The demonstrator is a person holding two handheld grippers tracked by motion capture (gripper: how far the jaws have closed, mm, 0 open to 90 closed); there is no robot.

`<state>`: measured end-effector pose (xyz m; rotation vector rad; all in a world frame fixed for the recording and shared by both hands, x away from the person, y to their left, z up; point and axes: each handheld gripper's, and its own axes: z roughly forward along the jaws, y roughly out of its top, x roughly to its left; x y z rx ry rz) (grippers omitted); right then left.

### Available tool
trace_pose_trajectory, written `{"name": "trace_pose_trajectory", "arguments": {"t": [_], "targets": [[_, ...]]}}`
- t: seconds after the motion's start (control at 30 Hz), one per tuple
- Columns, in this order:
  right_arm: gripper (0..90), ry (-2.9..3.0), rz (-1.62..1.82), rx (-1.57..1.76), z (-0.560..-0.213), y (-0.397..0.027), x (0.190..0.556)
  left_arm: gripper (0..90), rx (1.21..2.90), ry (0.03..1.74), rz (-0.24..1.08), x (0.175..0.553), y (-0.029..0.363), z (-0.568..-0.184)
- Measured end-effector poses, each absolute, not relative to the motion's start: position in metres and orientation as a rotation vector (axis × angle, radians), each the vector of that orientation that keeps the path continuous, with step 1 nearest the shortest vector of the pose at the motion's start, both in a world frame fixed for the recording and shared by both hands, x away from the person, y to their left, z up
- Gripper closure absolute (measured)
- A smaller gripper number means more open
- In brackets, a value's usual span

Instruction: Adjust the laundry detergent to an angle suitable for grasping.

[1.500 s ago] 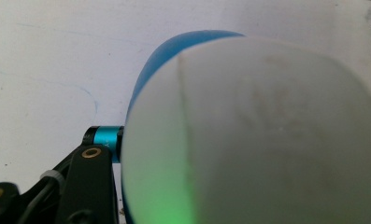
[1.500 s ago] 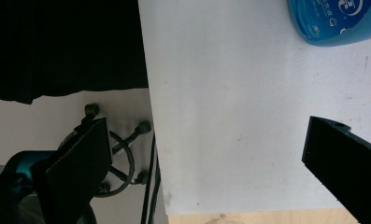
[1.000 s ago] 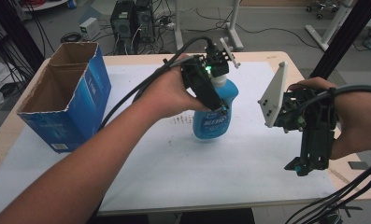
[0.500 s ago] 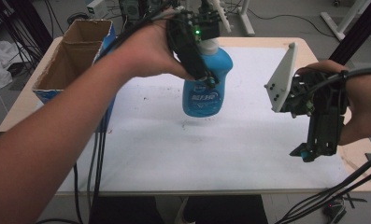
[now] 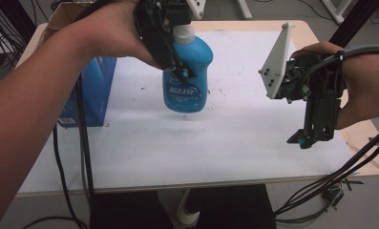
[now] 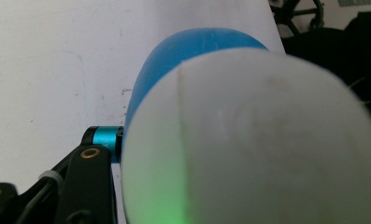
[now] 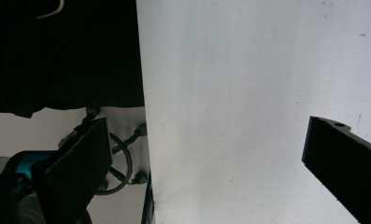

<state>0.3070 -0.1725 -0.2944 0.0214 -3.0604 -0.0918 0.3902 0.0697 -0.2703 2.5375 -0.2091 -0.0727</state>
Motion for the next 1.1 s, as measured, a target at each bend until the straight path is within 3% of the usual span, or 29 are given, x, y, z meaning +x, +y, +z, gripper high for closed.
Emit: {"name": "trace_pose_trajectory", "arguments": {"t": [0.47,1.1], "targets": [[1.1,-3.058,-0.080,0.029,-0.295,-0.165,0.308,41.9,2.503,-0.514,-0.153,0.377,0.071,-0.282],[1.1,-3.058,-0.087,0.029,-0.298,-0.165,0.307,41.9,2.435,-0.625,-0.226,0.374,0.078,-0.306]]}}
